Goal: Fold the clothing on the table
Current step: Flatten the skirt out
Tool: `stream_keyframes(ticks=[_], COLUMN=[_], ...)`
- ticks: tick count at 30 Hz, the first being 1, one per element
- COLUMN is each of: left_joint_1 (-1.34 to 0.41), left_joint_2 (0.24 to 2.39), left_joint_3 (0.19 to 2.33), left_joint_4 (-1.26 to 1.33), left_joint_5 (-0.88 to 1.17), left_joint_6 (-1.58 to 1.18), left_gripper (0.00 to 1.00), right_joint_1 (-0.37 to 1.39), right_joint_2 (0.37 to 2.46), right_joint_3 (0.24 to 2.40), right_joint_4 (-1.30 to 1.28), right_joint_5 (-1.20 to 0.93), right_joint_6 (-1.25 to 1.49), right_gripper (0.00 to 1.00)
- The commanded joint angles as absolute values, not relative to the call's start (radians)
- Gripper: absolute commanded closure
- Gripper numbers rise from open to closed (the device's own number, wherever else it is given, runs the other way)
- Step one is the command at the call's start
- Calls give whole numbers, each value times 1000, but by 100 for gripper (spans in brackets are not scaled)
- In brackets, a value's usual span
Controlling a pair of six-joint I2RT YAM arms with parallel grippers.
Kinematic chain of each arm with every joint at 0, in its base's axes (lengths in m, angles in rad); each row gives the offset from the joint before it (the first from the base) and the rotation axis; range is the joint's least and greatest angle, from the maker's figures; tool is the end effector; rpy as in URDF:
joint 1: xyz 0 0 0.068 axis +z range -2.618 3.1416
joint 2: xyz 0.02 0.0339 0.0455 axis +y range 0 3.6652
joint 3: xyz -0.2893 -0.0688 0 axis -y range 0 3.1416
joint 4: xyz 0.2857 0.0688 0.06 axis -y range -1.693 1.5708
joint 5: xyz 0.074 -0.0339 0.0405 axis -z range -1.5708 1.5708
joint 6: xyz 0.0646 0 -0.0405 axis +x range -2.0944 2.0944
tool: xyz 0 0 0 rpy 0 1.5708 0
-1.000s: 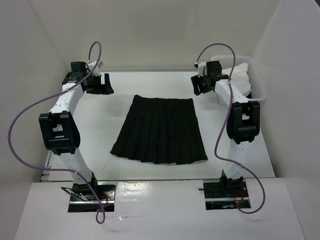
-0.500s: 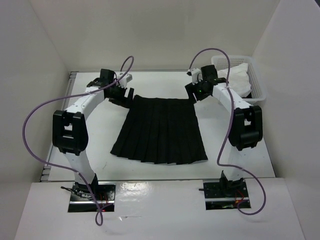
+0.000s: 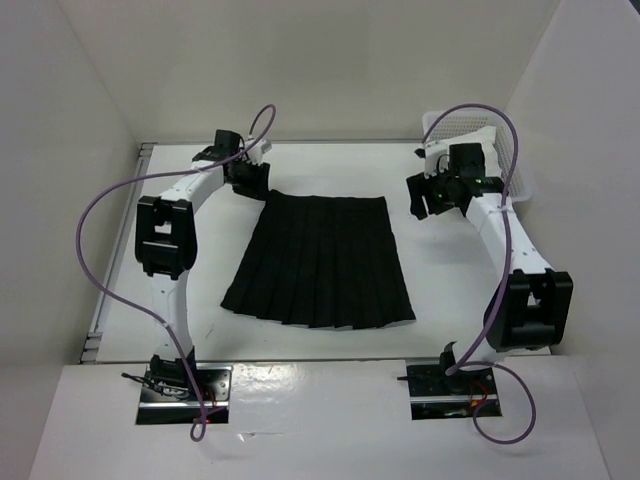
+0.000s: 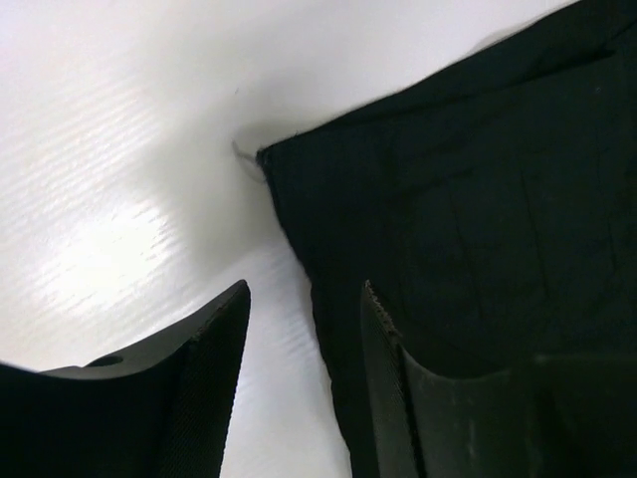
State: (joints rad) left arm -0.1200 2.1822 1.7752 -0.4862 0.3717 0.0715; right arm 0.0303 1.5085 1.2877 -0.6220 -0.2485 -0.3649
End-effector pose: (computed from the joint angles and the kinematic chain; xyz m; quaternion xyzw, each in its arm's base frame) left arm 0.5495 -0.0899 0.1879 0.1497 0.9168 -0.1821 0.3223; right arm 0.3841 0.0275 0.2962 -0.2253 0.9006 0.0554 0.3676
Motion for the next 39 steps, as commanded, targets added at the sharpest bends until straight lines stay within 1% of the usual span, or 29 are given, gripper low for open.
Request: stream_keyframes(ticks=[1,3,7,18,20,24,29,35,39], left_joint_1=[-149,-161,-172,-192,-192,-212,-221,-221,-221], left_joint_2=[2213,2244,2266,2304,2304,2313,2304,2286,2276], left_joint_3=[1847,1881,1881,1881,1881,1870,1827,1757,1735], left_joint_4=[-477,-491,-491,-472,-472,-472,-454,-443,-434], left_joint_5=[405,405,373,236,219,169,89,-3,-41], left_joint_6=[60,69,69,29,20,11,-49,-93,-112], left_gripper=[43,42,40,40,41,48,52,54,61], right_joint_1=[5,-5,-37,-75,-75,-75,-75,-75,-75], right_joint_2=[1457,1428,1408,1378,1378,1368,1368,1368,1368], right_joint_3=[1259,1250,1241,1241,1241,1241,1241,1241,1241], right_joint_4=[-656,-657,-666,-666,-666,-666,-666,-666,-657], right_joint_5=[-264,-287,-310,-377,-377,-387,-396,-396,-405], right_joint_6=[-374,-374,-365,-356,-356,-356,-356,-356,-356], right_gripper=[29,29,29,29,29,29,29,29,29])
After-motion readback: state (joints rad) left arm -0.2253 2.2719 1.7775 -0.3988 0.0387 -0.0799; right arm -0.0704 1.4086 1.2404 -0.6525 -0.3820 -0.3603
